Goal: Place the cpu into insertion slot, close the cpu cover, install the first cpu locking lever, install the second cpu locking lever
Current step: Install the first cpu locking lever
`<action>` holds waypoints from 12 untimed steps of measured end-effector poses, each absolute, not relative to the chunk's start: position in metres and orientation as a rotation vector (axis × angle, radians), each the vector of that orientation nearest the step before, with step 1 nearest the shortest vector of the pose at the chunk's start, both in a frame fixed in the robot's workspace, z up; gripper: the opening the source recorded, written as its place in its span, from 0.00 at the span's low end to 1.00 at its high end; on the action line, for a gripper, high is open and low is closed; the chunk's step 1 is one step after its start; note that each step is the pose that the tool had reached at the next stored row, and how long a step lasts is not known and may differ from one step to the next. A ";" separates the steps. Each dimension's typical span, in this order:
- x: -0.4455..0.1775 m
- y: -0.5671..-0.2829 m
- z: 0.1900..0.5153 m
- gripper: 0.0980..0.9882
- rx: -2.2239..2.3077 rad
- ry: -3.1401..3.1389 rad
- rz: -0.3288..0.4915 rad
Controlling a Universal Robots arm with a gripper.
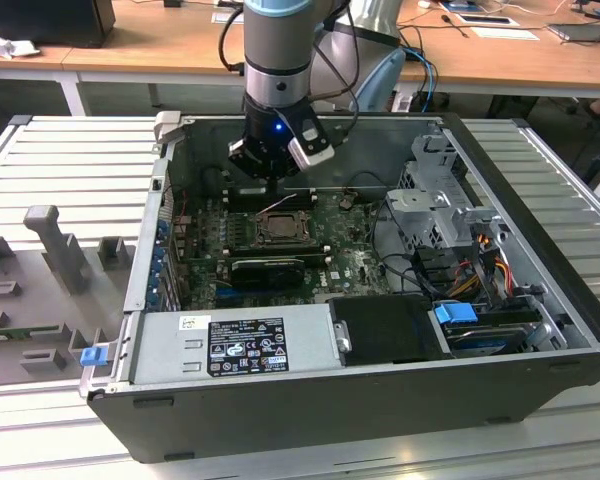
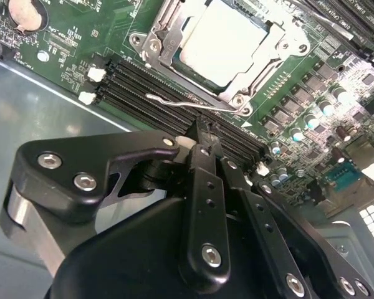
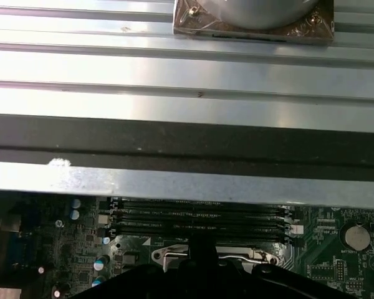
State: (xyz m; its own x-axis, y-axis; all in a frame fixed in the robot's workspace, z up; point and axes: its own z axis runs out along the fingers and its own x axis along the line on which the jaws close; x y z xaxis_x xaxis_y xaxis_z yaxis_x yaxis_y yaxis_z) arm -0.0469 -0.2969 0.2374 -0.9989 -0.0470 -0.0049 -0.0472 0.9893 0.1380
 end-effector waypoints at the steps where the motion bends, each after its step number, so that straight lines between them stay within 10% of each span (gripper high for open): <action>1: -0.047 -0.297 0.237 0.01 -0.074 3.132 0.217; 12: -0.042 -0.297 0.230 0.01 -0.074 3.127 0.236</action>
State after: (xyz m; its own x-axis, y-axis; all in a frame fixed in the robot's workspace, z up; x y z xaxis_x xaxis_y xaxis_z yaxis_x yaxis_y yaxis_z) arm -0.0423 -0.2968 0.2303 -0.9989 -0.0467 -0.0084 -0.0474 0.9876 0.1497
